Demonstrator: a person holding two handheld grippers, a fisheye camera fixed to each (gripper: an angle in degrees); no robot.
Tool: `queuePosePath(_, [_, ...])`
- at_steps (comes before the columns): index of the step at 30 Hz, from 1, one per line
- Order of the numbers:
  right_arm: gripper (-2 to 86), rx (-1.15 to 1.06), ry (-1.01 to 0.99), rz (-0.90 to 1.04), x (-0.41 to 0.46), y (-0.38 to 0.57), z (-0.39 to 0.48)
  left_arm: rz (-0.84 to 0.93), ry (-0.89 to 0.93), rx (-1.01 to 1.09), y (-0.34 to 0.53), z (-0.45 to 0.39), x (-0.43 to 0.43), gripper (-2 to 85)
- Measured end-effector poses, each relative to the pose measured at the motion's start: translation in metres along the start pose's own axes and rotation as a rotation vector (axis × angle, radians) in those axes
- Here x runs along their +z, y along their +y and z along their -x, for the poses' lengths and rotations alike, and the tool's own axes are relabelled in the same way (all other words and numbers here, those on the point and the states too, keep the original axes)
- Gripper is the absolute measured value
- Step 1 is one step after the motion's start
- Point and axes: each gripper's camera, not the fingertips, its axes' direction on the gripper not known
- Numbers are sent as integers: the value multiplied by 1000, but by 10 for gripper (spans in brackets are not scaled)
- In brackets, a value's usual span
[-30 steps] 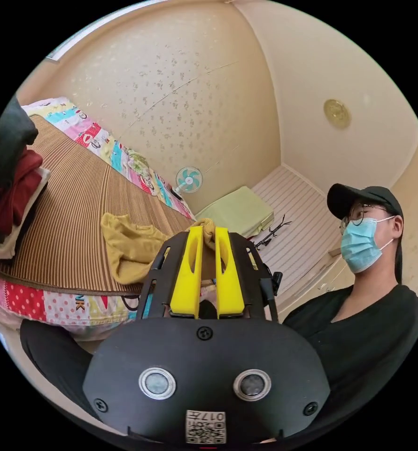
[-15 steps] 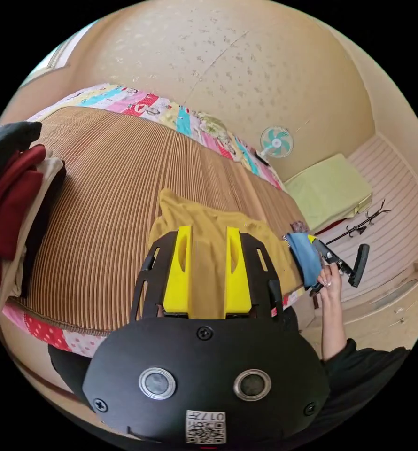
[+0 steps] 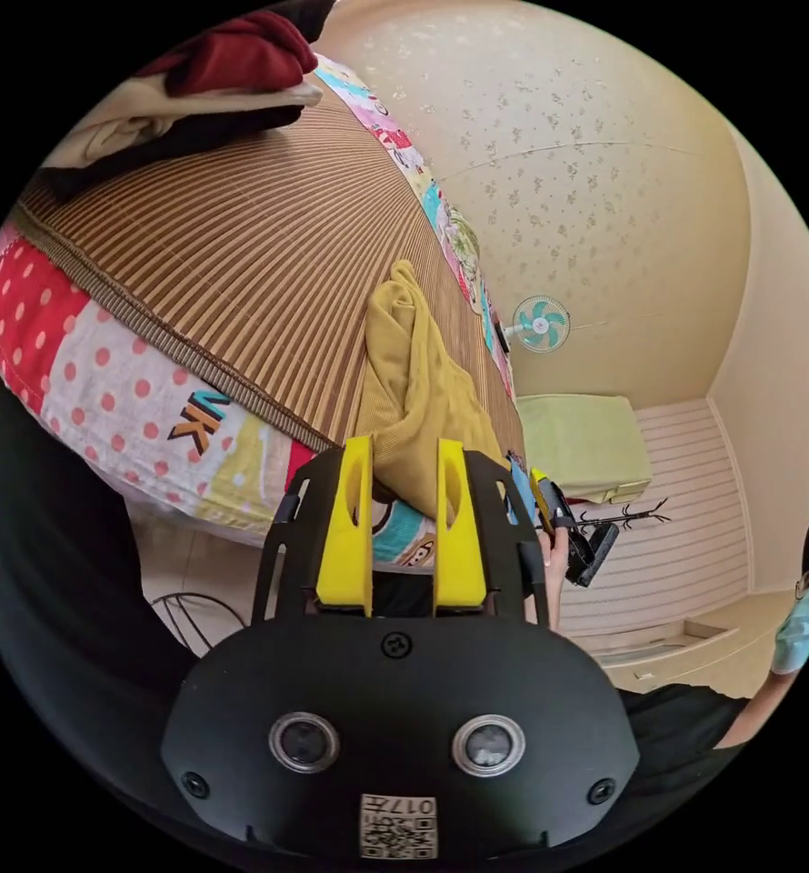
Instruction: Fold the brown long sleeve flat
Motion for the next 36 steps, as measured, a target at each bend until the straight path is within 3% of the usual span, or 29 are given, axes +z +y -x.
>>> queuePosePath(3, [3,-2,133,282,75,0,1,-19,40,-32,-8,-12,5,51])
queuePosePath(6, [3,-49,135,245,73,6,-2,-31,75,120,-23,-65,14,47])
queuePosePath(11, [5,87,-14,172,17,19,-33,35,149,488,-24,-199,81,43])
queuePosePath(16, [8,294,-27,108,-54,68,-93,257,149,855,54,-312,207,43])
queuePosePath(19, [12,427,-57,115,-76,97,-130,395,142,941,106,-331,263,48])
queuePosePath(22, [25,512,-142,110,-88,118,-159,488,207,947,132,-329,279,58])
queuePosePath(24, [47,546,-204,97,-91,125,-171,448,193,952,135,-323,266,76])
queuePosePath(29, [125,595,-384,33,-92,125,-193,175,-202,922,119,-292,217,103])
queuePosePath(31, [146,641,-465,-3,-87,123,-203,220,-445,833,108,-266,233,117])
queuePosePath(33, [159,687,-512,-10,-81,122,-211,379,-547,712,101,-238,261,124])
queuePosePath(36, [173,732,-548,-16,-77,121,-218,438,-304,449,93,-203,262,92])
